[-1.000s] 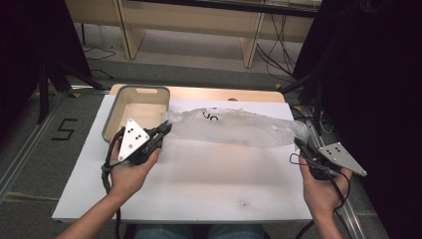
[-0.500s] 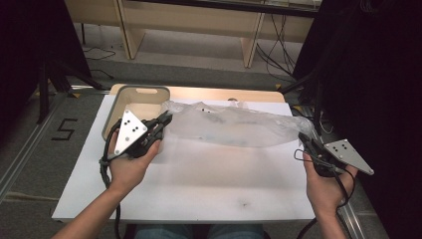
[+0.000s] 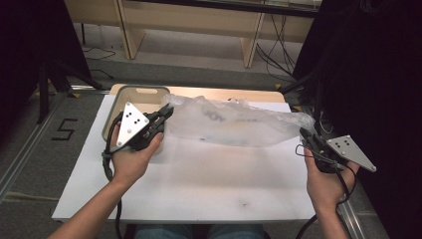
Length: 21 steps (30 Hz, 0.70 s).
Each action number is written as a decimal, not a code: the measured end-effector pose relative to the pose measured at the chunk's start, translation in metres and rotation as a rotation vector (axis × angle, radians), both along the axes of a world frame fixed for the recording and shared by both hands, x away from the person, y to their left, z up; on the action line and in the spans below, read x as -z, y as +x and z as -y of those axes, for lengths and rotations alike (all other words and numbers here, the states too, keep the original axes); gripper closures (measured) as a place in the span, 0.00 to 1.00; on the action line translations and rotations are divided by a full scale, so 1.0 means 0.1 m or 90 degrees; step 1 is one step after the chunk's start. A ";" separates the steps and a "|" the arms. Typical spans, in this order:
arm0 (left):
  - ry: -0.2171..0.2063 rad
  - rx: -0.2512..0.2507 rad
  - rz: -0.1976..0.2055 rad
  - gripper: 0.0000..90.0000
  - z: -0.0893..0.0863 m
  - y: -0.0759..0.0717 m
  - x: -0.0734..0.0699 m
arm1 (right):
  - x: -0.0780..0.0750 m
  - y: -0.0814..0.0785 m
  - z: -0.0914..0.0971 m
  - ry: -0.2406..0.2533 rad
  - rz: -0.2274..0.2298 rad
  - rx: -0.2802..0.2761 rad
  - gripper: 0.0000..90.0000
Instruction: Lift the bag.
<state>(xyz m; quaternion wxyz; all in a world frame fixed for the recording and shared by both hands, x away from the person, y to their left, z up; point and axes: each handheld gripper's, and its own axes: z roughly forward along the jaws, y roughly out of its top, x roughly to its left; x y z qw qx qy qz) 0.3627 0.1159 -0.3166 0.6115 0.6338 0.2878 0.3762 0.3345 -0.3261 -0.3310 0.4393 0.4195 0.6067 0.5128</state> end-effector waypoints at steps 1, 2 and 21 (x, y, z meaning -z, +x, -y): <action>-0.001 -0.002 -0.002 0.99 0.00 0.02 0.00 | -0.01 0.00 0.00 0.000 0.001 0.000 1.00; -0.004 -0.003 -0.003 0.99 0.01 0.04 0.00 | -0.01 0.01 0.00 0.000 0.003 0.000 1.00; 0.021 -0.039 -0.076 0.99 0.13 0.53 0.25 | 0.19 0.43 -0.17 -0.002 -0.026 0.006 1.00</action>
